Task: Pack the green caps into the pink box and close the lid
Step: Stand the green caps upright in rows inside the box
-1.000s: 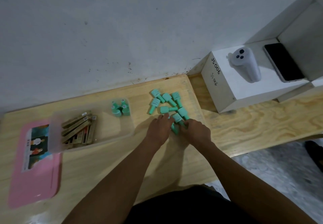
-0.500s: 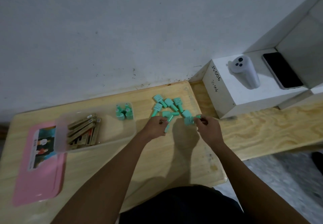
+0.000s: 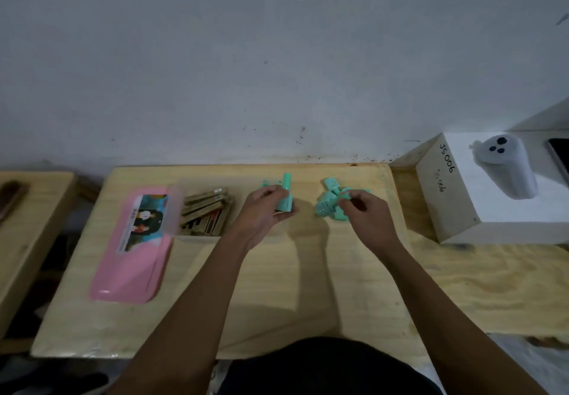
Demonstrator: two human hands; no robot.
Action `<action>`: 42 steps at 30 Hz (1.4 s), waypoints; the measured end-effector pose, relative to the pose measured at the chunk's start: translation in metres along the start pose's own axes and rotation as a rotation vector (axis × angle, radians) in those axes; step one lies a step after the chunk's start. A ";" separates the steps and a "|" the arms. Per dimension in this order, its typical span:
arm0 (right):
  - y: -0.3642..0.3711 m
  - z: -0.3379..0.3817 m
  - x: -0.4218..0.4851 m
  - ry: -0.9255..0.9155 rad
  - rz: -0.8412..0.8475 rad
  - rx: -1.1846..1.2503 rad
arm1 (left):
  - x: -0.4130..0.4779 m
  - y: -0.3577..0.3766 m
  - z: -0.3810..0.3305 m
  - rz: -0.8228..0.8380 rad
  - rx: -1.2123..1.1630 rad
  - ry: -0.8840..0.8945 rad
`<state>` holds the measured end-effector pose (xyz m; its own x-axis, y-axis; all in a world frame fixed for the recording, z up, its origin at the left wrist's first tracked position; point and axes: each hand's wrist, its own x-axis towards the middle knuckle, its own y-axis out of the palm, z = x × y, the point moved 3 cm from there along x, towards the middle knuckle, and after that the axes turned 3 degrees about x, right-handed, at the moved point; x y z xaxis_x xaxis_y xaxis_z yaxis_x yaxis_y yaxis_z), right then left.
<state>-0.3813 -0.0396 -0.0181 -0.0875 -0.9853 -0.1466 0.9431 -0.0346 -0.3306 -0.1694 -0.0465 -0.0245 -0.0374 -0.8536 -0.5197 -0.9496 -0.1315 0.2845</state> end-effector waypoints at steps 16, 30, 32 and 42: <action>0.107 0.020 0.030 -0.347 0.332 -0.732 | 0.022 -0.063 0.004 -0.429 0.760 0.213; 0.128 0.006 0.033 -0.245 0.243 -0.878 | 0.038 -0.066 0.034 -0.436 1.049 0.286; 0.129 0.005 0.034 -0.234 0.233 -0.883 | 0.040 -0.066 0.034 -0.450 1.054 0.278; 0.128 -0.001 0.034 -0.170 0.227 -0.761 | 0.047 -0.067 0.039 -0.476 1.043 0.245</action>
<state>-0.2643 -0.0770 -0.0666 0.1876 -0.9687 -0.1628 0.4499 0.2321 -0.8624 -0.1198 -0.0579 -0.0996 0.3433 -0.9190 -0.1940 -0.6514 -0.0841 -0.7541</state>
